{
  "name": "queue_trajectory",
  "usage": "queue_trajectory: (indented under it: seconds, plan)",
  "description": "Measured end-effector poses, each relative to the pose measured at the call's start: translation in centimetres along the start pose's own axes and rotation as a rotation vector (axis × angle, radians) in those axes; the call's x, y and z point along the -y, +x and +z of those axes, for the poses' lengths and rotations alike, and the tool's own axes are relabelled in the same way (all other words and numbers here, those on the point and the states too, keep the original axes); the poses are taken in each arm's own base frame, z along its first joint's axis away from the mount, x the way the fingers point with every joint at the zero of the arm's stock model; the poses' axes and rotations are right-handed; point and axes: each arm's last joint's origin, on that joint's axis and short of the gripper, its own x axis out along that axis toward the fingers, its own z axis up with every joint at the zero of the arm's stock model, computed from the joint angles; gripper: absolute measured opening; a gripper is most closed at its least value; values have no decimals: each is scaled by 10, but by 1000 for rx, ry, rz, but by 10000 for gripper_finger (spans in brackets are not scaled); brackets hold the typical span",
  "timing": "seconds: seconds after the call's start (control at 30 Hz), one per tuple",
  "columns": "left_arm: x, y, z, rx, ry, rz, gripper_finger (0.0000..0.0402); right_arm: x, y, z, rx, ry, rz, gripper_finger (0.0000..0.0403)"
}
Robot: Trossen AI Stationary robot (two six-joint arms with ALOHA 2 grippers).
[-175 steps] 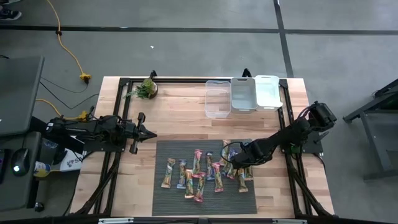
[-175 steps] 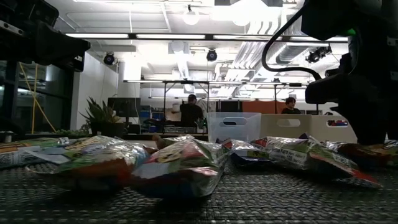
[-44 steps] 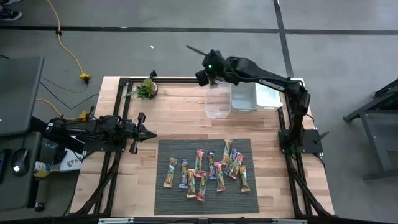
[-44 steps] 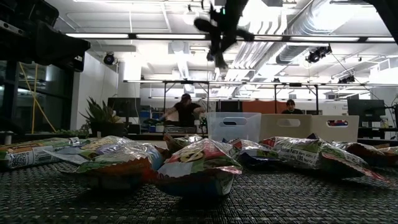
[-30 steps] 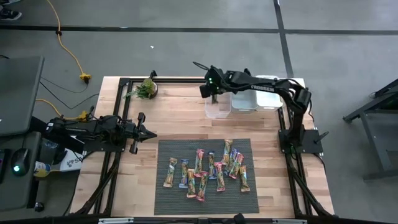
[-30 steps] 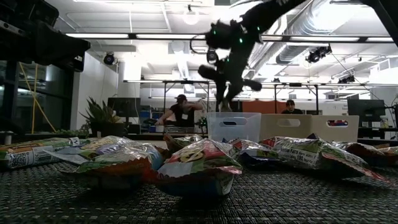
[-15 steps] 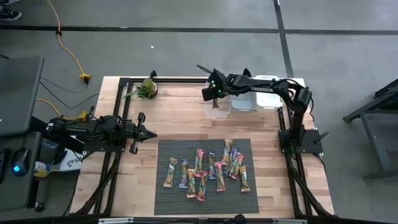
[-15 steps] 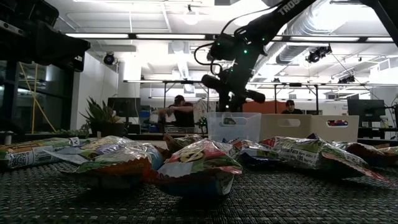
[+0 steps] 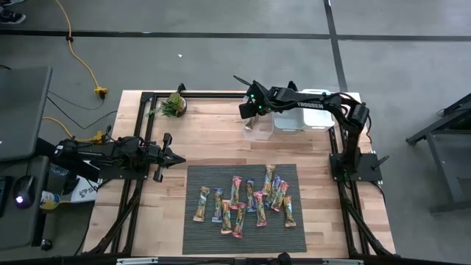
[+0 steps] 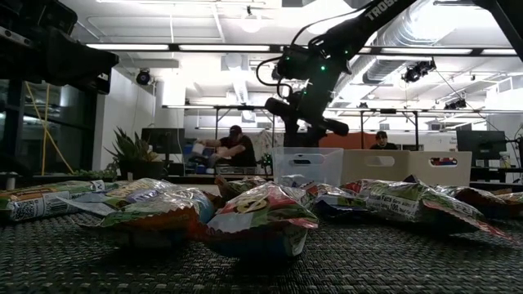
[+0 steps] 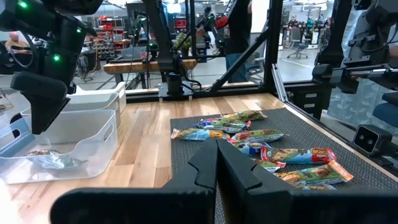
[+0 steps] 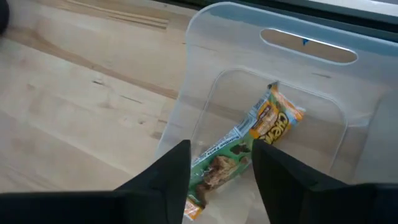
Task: Pick and place Granola Bars by type
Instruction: Put the yellow granola bar into the transparent bin
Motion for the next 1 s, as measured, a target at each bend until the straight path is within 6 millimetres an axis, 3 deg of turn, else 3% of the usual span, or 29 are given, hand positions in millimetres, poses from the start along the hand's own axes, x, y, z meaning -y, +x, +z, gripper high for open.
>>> queue_trajectory:
  seconds: [0.23, 0.47, 0.73, 1.0]
  plan:
    - [0, 0, 0, 0, 0, 0, 1, -2, -1, 2, 17, -25, 16, 182]
    - [0, 0, 0, 0, 0, 0, 1, -22, -18, 21, 74, -143, 159, 184]
    - [0, 0, 0, 0, 0, 0, 1, -73, -71, 41, 133, -415, 475, 184]
    - [0, 0, 0, 0, 0, 0, 1, -120, -129, 24, 82, -709, 791, 185]
